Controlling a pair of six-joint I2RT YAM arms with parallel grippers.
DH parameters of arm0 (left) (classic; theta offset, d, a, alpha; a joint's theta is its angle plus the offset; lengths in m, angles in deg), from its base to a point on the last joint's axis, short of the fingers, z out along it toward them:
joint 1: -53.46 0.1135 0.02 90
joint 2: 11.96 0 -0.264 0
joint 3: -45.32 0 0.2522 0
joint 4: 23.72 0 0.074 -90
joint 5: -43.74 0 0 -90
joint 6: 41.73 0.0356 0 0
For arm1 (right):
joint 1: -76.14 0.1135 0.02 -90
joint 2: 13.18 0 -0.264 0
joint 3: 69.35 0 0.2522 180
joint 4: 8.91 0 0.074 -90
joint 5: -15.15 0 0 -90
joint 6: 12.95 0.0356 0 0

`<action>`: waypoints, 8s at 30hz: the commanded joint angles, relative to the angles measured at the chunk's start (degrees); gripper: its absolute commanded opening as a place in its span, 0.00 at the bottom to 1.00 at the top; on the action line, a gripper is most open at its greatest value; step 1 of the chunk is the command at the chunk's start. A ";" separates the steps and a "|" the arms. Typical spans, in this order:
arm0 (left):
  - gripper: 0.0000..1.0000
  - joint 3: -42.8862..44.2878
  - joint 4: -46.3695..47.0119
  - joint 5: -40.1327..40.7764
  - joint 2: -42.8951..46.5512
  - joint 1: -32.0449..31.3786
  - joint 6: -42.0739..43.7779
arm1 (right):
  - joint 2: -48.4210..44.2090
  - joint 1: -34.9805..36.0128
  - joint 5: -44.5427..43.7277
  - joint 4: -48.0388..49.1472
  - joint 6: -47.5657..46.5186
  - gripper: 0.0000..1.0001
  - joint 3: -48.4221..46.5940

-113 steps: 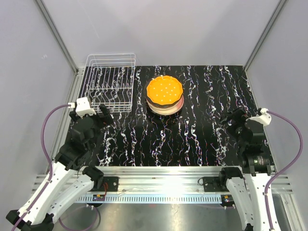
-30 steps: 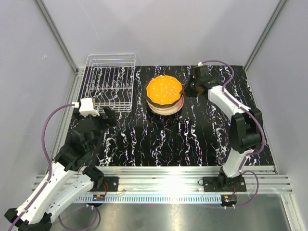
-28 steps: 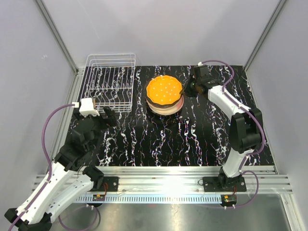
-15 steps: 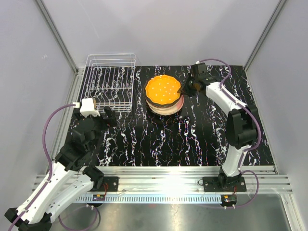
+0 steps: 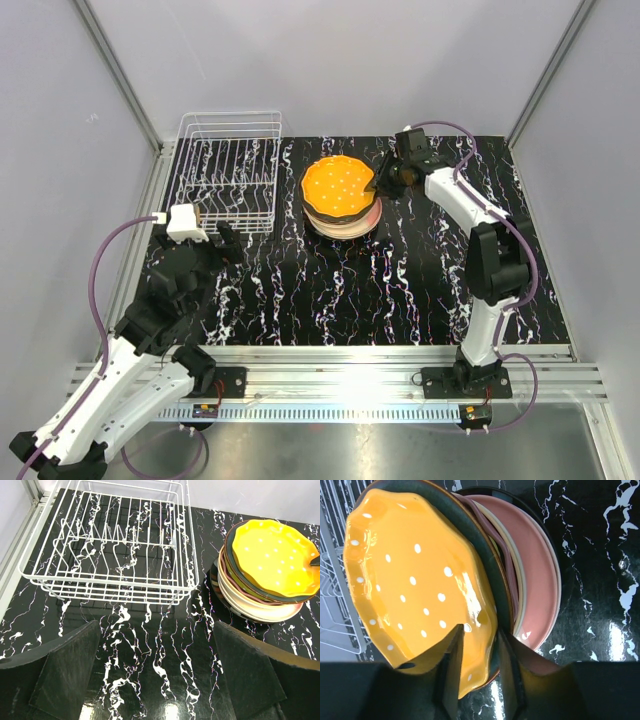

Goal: Load the plates into the dish rack
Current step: Grab a plate with the right arm, then pass the plate from the right arm to the left, then insert the plate into the dish rack

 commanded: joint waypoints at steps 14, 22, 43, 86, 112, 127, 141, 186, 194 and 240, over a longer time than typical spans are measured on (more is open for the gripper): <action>0.99 0.80 1.76 1.03 -0.31 -0.78 -0.29 | 0.31 0.81 -0.68 -0.95 1.06 0.00 -5.77; 0.99 1.42 0.44 3.23 0.92 -1.13 -1.70 | -2.85 0.72 3.17 2.82 6.15 0.00 -3.14; 0.99 5.03 -0.98 -18.82 -11.03 -1.13 -19.00 | -11.64 0.37 6.08 15.22 17.49 0.00 8.99; 0.99 5.02 30.32 -39.66 -37.49 1.94 -43.09 | -31.68 -0.42 10.83 29.81 27.17 0.00 29.12; 0.40 1.68 48.08 -37.46 -38.19 3.17 -46.00 | -42.06 5.11 10.74 32.98 28.66 0.00 41.17; 0.00 12.58 24.27 -33.78 -31.70 3.26 -29.13 | -39.69 5.82 11.00 32.80 25.40 0.08 36.68; 0.00 10.83 20.48 -24.38 -25.36 3.26 -22.35 | -38.10 7.31 17.51 41.15 29.10 0.53 37.04; 0.00 35.87 19.34 -4.70 -38.98 27.08 21.14 | -51.82 7.40 8.28 1.25 -10.89 0.80 37.12; 0.00 32.19 20.39 -3.80 -38.37 27.26 20.28 | -46.54 7.31 14.60 10.21 -11.07 0.65 37.66; 0.00 16.27 48.25 -24.80 -41.97 38.86 26.25 | -25.89 13.64 15.22 11.00 -13.62 0.65 23.50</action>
